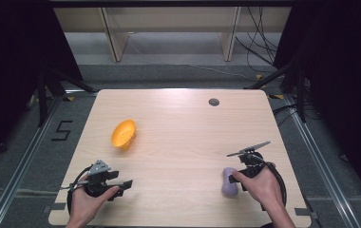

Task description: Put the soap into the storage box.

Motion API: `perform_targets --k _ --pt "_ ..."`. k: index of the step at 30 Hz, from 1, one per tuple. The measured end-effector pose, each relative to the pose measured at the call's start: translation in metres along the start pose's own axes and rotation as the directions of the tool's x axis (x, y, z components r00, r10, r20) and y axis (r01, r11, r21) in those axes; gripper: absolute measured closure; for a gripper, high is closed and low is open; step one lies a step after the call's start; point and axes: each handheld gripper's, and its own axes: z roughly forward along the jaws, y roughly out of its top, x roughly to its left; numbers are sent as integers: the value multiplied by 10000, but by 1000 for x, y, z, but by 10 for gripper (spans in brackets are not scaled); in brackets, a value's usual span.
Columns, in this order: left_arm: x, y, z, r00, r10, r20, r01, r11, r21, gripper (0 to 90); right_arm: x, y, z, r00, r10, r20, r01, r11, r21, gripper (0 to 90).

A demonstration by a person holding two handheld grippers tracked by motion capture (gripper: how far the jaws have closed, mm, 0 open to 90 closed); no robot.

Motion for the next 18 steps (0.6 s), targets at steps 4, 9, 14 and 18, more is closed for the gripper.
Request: perform_targets --k 4,9,14,18 --pt "1 0 0 10000 72 -55 -72 9999 78 279 2 5 10 9995 -284 -102 285 9995 120 401" --pt "3 -2 -2 10000 14 -14 -14 9999 152 280 9 12 17 9999 -158 17 157 9986 501 392" --pt "1 -4 -3 10000 -98 -14 98 9999 28 280 11 18 23 9992 -226 319 204 9975 677 391" --pt "1 -5 -3 9998 -193 -40 193 9998 -22 280 10 20 29 9983 -66 584 4 9944 1054 386"
